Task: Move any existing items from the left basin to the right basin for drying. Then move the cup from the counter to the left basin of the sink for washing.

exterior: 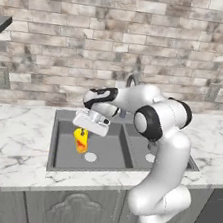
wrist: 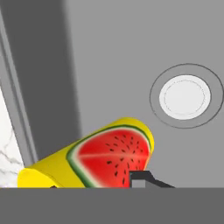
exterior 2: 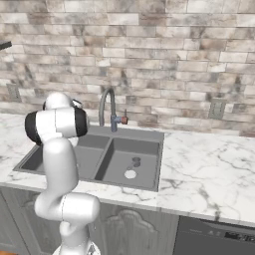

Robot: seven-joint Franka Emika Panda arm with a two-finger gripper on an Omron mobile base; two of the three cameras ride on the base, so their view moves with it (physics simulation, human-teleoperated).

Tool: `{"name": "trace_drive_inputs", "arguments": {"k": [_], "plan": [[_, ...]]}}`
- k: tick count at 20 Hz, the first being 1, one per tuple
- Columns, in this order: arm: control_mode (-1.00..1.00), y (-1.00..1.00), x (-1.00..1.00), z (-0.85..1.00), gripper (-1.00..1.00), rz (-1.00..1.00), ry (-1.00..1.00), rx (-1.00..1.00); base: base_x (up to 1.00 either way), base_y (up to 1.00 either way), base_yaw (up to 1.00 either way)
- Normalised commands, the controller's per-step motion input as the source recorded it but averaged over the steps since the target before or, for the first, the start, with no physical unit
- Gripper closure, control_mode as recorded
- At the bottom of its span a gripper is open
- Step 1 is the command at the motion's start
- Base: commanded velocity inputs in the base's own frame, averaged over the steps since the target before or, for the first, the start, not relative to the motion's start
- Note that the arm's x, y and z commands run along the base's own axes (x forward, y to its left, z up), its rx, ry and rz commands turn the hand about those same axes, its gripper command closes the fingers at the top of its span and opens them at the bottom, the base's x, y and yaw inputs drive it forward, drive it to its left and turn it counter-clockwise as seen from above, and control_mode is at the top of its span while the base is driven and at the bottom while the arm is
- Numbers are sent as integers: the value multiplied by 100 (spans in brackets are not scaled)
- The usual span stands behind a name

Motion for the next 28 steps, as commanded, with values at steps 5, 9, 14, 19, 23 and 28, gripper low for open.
{"name": "trace_drive_inputs", "arguments": {"k": [5, 9, 14, 19, 23, 28], "plan": [[-100, 0, 29, -62, 100, -1, -7, 0, 0, 0, 0], [-100, 0, 34, -53, 100, 0, -8, 0, 0, 0, 0], [-100, 0, 44, -50, 100, 0, -6, 0, 0, 0, 0], [-100, 0, 30, -44, 100, 0, -1, 1, 0, 0, 0], [-100, 0, 8, -24, 100, 0, -1, 1, 0, 0, 0], [-100, 0, -3, -7, -100, 0, 0, 2, 0, 0, 0]]}}
